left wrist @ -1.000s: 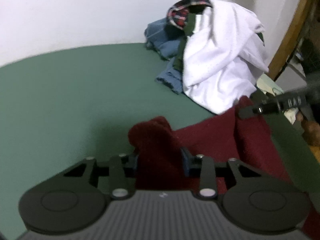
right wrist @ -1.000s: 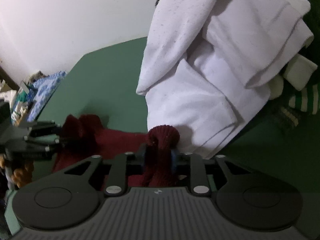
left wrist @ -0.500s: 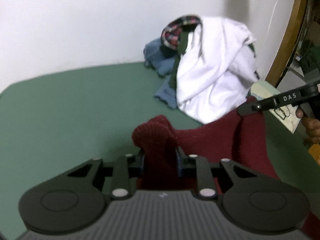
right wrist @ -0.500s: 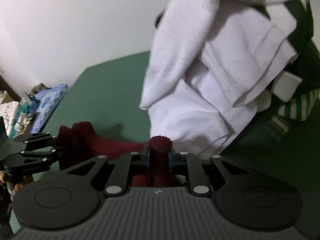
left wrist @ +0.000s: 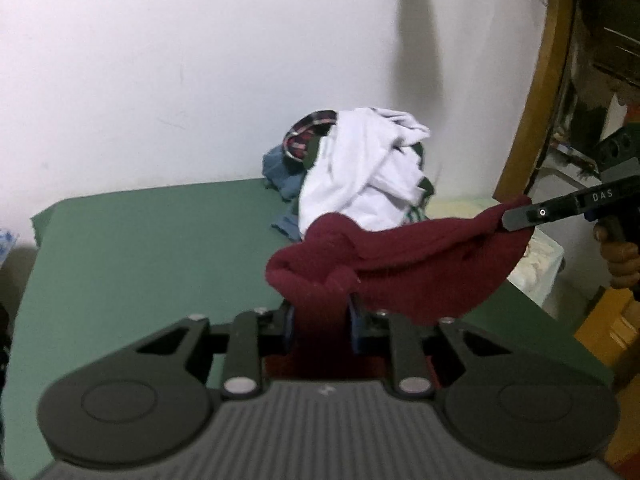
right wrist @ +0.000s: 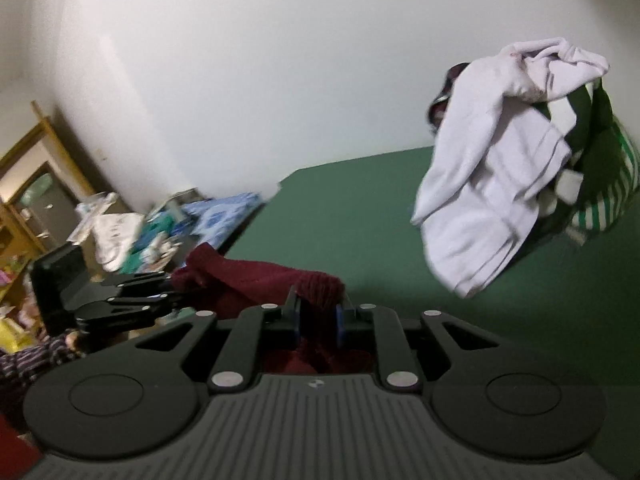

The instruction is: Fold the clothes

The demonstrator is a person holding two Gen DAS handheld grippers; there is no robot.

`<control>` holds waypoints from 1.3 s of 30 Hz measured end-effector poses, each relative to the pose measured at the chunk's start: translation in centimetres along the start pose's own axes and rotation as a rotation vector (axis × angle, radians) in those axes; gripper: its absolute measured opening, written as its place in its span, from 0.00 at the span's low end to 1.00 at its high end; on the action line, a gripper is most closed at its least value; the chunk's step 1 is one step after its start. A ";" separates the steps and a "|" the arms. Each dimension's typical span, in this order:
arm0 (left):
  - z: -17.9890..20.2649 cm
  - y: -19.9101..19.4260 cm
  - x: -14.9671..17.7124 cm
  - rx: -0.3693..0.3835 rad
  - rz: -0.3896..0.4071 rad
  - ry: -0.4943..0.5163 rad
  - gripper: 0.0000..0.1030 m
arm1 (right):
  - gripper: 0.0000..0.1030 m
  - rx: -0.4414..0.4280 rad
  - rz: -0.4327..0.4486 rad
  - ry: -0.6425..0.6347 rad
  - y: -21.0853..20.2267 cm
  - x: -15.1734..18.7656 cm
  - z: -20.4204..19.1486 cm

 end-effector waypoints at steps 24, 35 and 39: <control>5.9 -6.8 15.8 0.081 -0.403 0.063 0.11 | 0.30 0.171 -0.292 -0.178 -2.7 18.4 -5.4; 6.0 -8.0 9.0 0.145 -0.218 0.060 0.12 | 0.35 0.203 -0.180 -0.152 -4.7 16.3 -7.0; 7.3 -2.4 9.9 0.243 -0.284 0.014 0.12 | 0.35 0.238 -0.185 -0.195 -1.6 17.9 -8.1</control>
Point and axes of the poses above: each gripper's, at about its wrist camera, not at the fingertips, and y roughly the way its jaws point, z to its right, x to its underside, the point moved 7 cm from there along y, roughly the way its jaws point, and after that the axes turned 13 degrees about x, right-handed, at the moved point
